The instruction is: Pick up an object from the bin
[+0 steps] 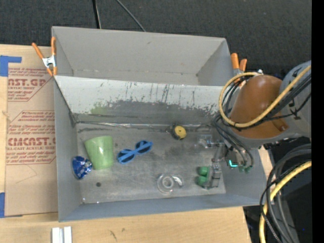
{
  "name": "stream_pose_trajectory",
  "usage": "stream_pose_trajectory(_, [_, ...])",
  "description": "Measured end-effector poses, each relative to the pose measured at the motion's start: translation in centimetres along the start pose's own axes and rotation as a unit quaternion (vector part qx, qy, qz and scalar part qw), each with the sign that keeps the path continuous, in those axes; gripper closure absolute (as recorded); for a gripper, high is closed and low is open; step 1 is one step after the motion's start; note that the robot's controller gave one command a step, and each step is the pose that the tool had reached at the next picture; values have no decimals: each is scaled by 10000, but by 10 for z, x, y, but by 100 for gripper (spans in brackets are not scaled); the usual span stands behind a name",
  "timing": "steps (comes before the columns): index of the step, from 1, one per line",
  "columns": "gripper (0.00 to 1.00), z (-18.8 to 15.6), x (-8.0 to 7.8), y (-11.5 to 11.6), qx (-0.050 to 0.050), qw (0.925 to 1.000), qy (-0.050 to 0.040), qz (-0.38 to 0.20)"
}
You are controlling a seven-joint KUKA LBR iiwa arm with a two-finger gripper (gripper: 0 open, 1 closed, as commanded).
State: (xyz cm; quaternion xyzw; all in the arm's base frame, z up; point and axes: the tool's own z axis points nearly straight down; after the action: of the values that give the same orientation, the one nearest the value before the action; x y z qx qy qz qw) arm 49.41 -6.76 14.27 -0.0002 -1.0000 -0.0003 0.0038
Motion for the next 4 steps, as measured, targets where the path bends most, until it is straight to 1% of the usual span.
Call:
stream_pose_trajectory(1, [0,74,-2,-38,6,9940,-36,-1096])
stream_pose_trajectory(2, [100,73,-2,-37,6,9939,-37,-1103])
stream_pose_trajectory(3, [0,73,-3,-36,6,9939,-39,-1104])
stream_pose_trajectory(4, [0,73,-8,-76,-39,9364,-35,-3508])
